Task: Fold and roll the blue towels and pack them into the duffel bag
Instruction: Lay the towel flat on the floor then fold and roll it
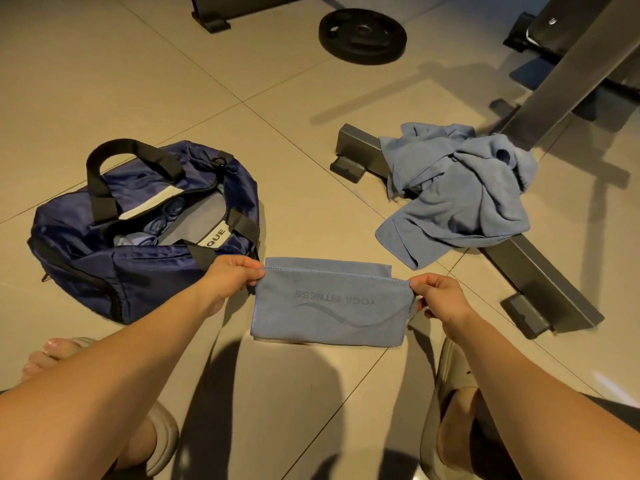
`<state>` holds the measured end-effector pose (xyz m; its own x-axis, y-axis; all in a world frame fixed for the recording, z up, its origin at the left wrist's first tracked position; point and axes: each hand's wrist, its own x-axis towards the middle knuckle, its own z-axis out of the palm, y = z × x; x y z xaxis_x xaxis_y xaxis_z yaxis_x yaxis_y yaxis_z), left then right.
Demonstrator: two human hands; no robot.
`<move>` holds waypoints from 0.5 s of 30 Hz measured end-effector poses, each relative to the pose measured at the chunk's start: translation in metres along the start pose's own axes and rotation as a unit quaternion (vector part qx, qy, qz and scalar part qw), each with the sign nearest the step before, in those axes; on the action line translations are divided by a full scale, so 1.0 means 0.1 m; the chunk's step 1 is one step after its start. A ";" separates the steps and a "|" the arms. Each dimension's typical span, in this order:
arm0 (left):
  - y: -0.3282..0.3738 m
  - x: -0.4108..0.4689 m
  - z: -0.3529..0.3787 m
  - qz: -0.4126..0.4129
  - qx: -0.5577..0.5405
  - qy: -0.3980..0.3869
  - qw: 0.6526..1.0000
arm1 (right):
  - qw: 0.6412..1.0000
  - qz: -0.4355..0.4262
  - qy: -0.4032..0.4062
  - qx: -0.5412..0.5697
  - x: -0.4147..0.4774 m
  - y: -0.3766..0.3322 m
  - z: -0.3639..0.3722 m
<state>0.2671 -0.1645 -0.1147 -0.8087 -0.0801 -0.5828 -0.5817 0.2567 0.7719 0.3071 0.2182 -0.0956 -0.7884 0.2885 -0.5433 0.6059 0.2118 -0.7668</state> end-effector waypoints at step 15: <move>-0.16 0.70 0.48 -0.006 0.198 0.190 0.962 | 0.998 0.019 0.045 -0.047 0.93 0.14 0.38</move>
<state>0.2237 -0.1278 -0.1797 -0.8192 -0.4118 -0.3992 -0.5735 0.5938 0.5643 0.2383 0.2124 -0.1698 -0.7545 0.3800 -0.5351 0.6459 0.2850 -0.7082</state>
